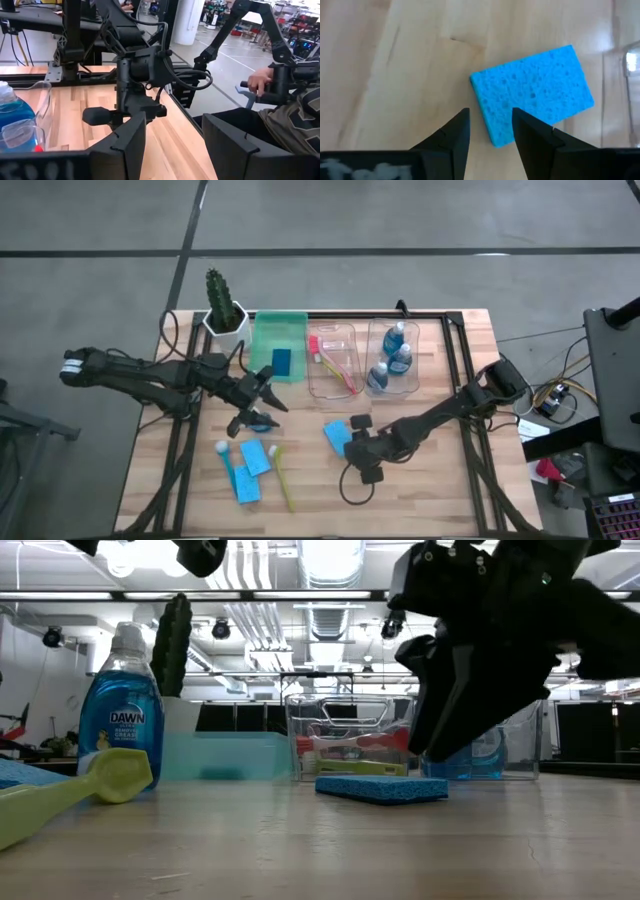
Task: Pick & Place Kitchen Sink Supplies
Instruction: Put the blue sponge into the green bin
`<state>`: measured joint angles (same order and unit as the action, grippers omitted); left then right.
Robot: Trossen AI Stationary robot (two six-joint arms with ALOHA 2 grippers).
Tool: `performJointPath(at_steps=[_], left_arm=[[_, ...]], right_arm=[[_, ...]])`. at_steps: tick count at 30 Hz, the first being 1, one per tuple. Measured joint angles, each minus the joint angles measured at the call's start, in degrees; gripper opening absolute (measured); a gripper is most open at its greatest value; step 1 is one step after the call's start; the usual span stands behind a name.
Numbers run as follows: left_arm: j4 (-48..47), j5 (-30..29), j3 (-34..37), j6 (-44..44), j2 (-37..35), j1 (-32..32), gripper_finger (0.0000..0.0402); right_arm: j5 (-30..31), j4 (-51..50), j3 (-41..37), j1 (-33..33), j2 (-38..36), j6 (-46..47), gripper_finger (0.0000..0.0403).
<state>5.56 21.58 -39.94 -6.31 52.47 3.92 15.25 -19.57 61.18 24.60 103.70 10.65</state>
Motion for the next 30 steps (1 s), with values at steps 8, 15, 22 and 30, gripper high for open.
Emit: performJointPath(at_steps=[8, 15, 22, 30], left_arm=[[0.0, 0.0, 0.0, 0.0, 0.0, 0.0, 0.0188], [0.0, -0.1, 0.0, 0.2, 0.0, 0.0, 0.0188], [0.5, -0.3, 0.0, 0.0, 0.0, 0.0, 0.0188], [0.4, -0.6, 0.0, 0.0, 0.2, 0.0, 0.0188]], right_arm=[[1.5, 2.0, -1.4, 0.0, 0.0, -2.3, 0.0137], [1.5, 4.7, -3.2, 0.0, 2.5, -0.8, 0.0139], [3.3, 4.8, -0.2, 0.1, 6.8, -1.7, 0.0123], [4.1, 3.7, 2.0, 0.0, 7.6, -1.0, 0.0056]])
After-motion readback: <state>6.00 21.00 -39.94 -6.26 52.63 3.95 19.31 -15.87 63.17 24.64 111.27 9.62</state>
